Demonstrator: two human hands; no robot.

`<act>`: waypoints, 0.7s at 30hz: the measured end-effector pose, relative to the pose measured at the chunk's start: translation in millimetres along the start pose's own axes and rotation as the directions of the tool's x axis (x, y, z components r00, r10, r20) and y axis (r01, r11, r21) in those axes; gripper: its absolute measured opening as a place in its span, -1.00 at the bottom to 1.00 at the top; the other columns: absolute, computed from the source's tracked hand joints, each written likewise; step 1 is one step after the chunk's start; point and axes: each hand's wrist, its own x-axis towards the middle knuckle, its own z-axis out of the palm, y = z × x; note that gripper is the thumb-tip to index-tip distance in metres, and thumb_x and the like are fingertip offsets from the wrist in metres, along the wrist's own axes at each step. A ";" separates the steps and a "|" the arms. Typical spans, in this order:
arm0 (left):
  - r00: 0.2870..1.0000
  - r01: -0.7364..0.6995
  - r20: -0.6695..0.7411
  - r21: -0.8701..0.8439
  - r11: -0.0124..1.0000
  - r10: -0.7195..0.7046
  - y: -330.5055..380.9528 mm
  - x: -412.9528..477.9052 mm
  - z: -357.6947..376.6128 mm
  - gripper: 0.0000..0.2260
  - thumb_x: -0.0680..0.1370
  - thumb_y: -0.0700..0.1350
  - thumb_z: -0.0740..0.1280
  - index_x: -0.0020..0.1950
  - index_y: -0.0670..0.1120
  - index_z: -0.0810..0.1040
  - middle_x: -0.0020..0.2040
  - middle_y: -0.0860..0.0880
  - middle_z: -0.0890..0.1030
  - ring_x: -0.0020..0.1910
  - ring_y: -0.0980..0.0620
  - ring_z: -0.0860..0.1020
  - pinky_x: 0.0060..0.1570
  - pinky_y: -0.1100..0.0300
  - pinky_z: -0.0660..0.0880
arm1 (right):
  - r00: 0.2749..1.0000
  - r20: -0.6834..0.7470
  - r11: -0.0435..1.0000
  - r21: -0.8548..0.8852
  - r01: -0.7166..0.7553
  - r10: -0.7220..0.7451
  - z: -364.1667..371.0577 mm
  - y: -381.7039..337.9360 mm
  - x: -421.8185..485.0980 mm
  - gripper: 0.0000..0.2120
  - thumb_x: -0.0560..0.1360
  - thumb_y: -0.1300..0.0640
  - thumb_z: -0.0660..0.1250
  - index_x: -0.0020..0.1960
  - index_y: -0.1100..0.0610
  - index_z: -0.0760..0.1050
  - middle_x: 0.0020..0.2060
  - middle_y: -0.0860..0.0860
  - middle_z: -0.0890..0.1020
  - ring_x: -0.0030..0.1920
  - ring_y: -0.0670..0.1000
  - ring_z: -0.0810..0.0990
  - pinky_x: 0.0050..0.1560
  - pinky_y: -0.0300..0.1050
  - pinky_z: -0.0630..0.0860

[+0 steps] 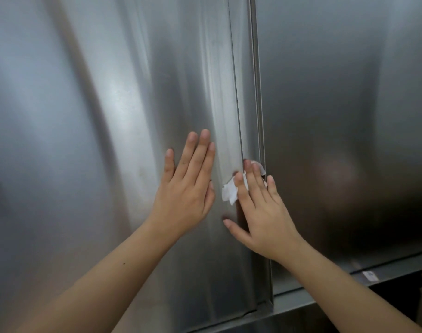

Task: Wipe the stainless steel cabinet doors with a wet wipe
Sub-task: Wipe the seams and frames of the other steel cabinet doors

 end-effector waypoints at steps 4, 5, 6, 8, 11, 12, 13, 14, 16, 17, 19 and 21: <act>1.000 0.007 -0.005 -0.013 1.000 -0.007 5.4 -8.5 1.3 -0.47 0.54 -0.12 0.11 0.49 -0.27 0.17 0.50 -0.22 0.20 0.49 -0.17 0.16 0.38 -0.20 0.04 | 1.000 -0.016 1.000 -0.004 -0.004 0.004 -7.1 2.4 16.6 -0.24 0.52 -0.20 0.11 0.52 0.24 -0.02 0.50 0.26 0.05 0.51 0.20 -0.01 0.49 -0.01 -0.18; 1.000 0.012 -0.007 -0.015 1.000 -0.012 6.5 -10.7 2.3 -0.47 0.54 -0.12 0.11 0.49 -0.27 0.16 0.50 -0.22 0.20 0.49 -0.17 0.16 0.38 -0.20 0.04 | 1.000 -0.013 1.000 -0.005 -0.010 0.010 -6.4 2.3 16.4 -0.24 0.52 -0.20 0.11 0.52 0.24 -0.03 0.50 0.25 0.05 0.51 0.19 -0.01 0.49 -0.02 -0.20; 1.000 0.018 -0.007 -0.018 1.000 -0.018 7.9 -12.5 3.2 -0.46 0.54 -0.12 0.11 0.50 -0.26 0.15 0.50 -0.21 0.19 0.49 -0.17 0.16 0.38 -0.20 0.04 | 1.000 -0.009 1.000 -0.001 -0.016 0.016 -4.3 2.0 12.9 -0.23 0.52 -0.20 0.11 0.52 0.24 -0.03 0.50 0.24 0.04 0.52 0.19 -0.01 0.49 -0.02 -0.22; 1.000 0.024 -0.005 -0.016 1.000 -0.024 10.6 -15.5 5.3 -0.47 0.55 -0.12 0.10 0.50 -0.26 0.14 0.50 -0.21 0.19 0.49 -0.16 0.16 0.39 -0.19 0.01 | 1.000 0.008 1.000 0.016 -0.022 0.022 3.6 -0.4 -3.8 -0.23 0.51 -0.19 0.13 0.52 0.23 -0.03 0.51 0.23 0.03 0.52 0.18 0.00 0.49 -0.02 -0.23; 1.000 0.016 0.012 -0.013 1.000 -0.016 15.8 -21.1 7.2 -0.48 0.57 -0.11 0.07 0.51 -0.25 0.13 0.50 -0.20 0.18 0.49 -0.15 0.15 0.41 -0.17 -0.03 | 0.998 0.052 0.999 0.006 -0.033 0.033 18.2 -6.6 -42.3 -0.22 0.52 -0.21 0.12 0.54 0.19 -0.08 0.52 0.19 0.01 0.52 0.17 0.01 0.47 0.11 -0.05; 1.000 0.014 0.019 -0.012 1.000 -0.013 17.6 -23.1 7.8 -0.48 0.57 -0.10 0.07 0.51 -0.25 0.12 0.50 -0.20 0.17 0.49 -0.14 0.14 0.41 -0.17 -0.04 | 0.997 0.067 0.999 0.003 -0.039 0.039 21.8 -8.8 -53.1 -0.22 0.52 -0.21 0.11 0.54 0.19 -0.09 0.52 0.18 0.01 0.51 0.17 0.03 0.44 0.15 0.02; 1.000 0.013 0.028 -0.011 1.000 -0.012 19.4 -25.1 8.5 -0.47 0.57 -0.10 0.07 0.51 -0.25 0.11 0.50 -0.21 0.18 0.49 -0.14 0.14 0.41 -0.16 -0.05 | 0.996 0.080 0.999 0.004 -0.043 0.043 24.4 -10.4 -60.8 -0.21 0.51 -0.21 0.12 0.55 0.19 -0.08 0.52 0.18 0.02 0.51 0.18 0.04 0.41 0.18 0.05; 0.999 0.012 0.037 -0.010 1.000 -0.011 21.2 -26.7 9.0 -0.47 0.57 -0.10 0.07 0.51 -0.25 0.11 0.50 -0.21 0.18 0.49 -0.15 0.14 0.41 -0.16 -0.05 | 0.995 0.090 0.999 0.007 -0.044 0.043 25.6 -11.3 -65.1 -0.21 0.51 -0.21 0.12 0.55 0.19 -0.09 0.51 0.19 0.03 0.51 0.18 0.04 0.41 0.19 0.06; 0.999 0.008 0.052 -0.014 1.000 -0.008 24.7 -29.5 9.0 -0.45 0.56 -0.10 0.09 0.51 -0.25 0.11 0.50 -0.21 0.18 0.49 -0.15 0.14 0.41 -0.17 -0.03 | 0.994 0.101 1.000 0.006 -0.029 0.029 23.9 -10.6 -64.7 -0.20 0.51 -0.21 0.13 0.55 0.18 -0.11 0.51 0.20 0.03 0.51 0.19 0.04 0.43 0.18 0.00; 0.998 0.004 0.059 -0.020 1.000 -0.003 26.0 -30.8 8.6 -0.45 0.55 -0.10 0.10 0.51 -0.25 0.11 0.50 -0.21 0.18 0.49 -0.15 0.14 0.40 -0.18 -0.03 | 0.995 0.099 1.000 0.002 -0.018 0.017 21.2 -9.7 -60.6 -0.20 0.50 -0.21 0.13 0.55 0.17 -0.12 0.50 0.22 0.04 0.51 0.20 0.03 0.45 0.14 -0.05; 0.998 -0.012 0.068 -0.026 1.000 0.013 26.6 -33.3 7.4 -0.44 0.53 -0.11 0.12 0.51 -0.25 0.11 0.50 -0.20 0.16 0.49 -0.14 0.13 0.40 -0.18 -0.02 | 0.997 0.071 1.000 -0.001 -0.008 0.008 13.6 -7.7 -46.6 -0.22 0.50 -0.20 0.13 0.54 0.17 -0.07 0.49 0.23 0.06 0.50 0.20 0.04 0.48 0.06 -0.14; 0.997 -0.029 0.075 -0.030 0.999 0.031 25.6 -34.8 5.9 -0.42 0.52 -0.14 0.16 0.51 -0.25 0.11 0.51 -0.20 0.14 0.50 -0.14 0.11 0.40 -0.19 -0.02 | 0.999 0.033 1.000 0.002 -0.018 0.017 7.2 -5.8 -30.4 -0.25 0.50 -0.19 0.13 0.52 0.19 -0.02 0.48 0.24 0.09 0.50 0.20 0.06 0.48 0.02 -0.22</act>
